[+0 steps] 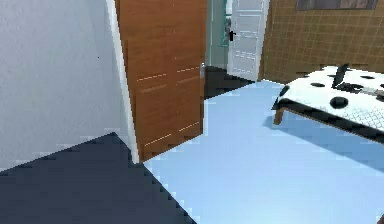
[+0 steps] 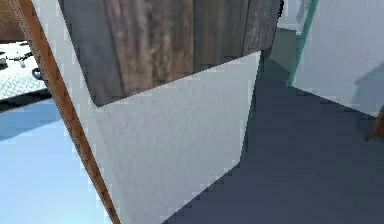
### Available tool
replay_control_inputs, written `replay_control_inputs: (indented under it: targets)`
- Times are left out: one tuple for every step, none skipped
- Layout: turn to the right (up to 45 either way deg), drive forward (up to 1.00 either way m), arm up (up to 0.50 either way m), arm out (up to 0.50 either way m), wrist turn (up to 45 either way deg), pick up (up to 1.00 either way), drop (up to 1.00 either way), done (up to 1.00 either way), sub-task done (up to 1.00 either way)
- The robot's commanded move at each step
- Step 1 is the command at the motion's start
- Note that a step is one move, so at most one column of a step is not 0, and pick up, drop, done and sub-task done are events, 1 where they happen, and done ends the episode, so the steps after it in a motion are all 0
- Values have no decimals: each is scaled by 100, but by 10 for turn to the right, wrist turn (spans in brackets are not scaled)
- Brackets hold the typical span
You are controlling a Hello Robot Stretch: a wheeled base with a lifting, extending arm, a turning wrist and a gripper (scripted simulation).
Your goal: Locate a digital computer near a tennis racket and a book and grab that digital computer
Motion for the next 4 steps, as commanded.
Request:
replay_control_inputs:
  targets:
    - [60, 0, 0, 0, 0, 0, 0, 0, 0]
    - [30, 0, 0, 0, 0, 0, 0, 0, 0]
    - [0, 45, 0, 0, 0, 0, 0, 0, 0]
    - [390, 0, 0, 0, 0, 0, 0, 0, 0]
